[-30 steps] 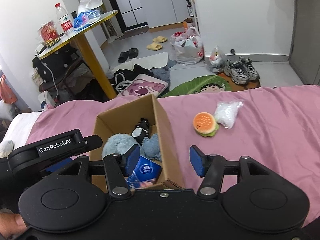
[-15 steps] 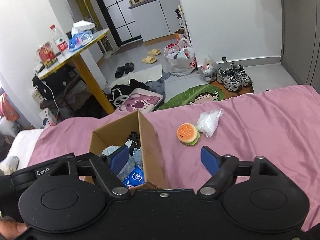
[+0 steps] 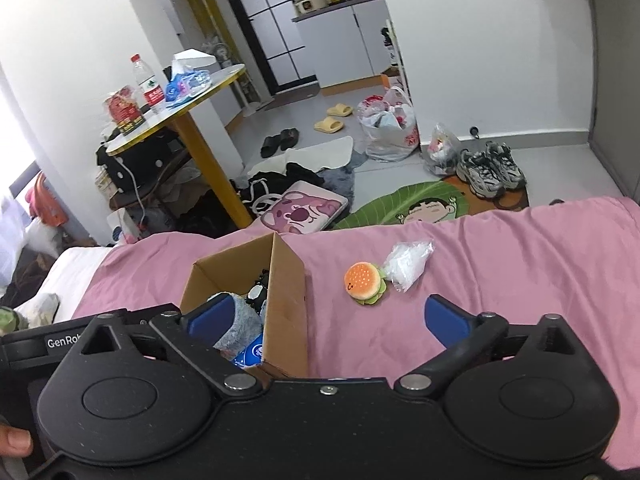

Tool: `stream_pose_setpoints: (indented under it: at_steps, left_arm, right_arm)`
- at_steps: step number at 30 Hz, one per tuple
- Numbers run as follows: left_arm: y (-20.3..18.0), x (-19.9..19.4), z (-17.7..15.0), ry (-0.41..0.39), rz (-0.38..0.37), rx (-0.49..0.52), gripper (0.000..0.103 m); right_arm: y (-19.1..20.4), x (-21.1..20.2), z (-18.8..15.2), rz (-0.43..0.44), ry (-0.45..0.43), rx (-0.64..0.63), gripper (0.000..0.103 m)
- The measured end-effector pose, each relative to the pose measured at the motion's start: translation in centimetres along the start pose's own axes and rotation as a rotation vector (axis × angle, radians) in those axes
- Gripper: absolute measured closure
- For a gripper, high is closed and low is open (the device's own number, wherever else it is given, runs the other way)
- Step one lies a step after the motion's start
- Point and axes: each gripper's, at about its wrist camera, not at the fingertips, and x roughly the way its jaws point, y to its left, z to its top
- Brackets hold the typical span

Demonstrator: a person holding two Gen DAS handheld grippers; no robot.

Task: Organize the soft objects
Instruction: 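Withdraw both tools from the box toward the burger plush and clear bag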

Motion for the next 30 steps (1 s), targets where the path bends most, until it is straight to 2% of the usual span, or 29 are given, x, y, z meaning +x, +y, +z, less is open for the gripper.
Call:
stream_pose_setpoints:
  at_steps: [13,24,30]
  left_arm:
    - [-3.7,-1.0,-0.8,-0.02,0.028,0.039,0.0]
    - [-5.6,-0.7,-1.7,-0.021,0.123,0.061,0.0]
    - [-6.4,0.0,-1.7,-0.022,0.141,0.078,0.0]
  right_arm:
    - [-3.4,-0.6,-0.2,0.057,0.007,0.04,0.0]
    - [-7.2,0.4,-1.0,0.118,0.005,0.179,0.0]
    - [-8.1,1.8,-0.9,0.097,0.018,0.201,0.0]
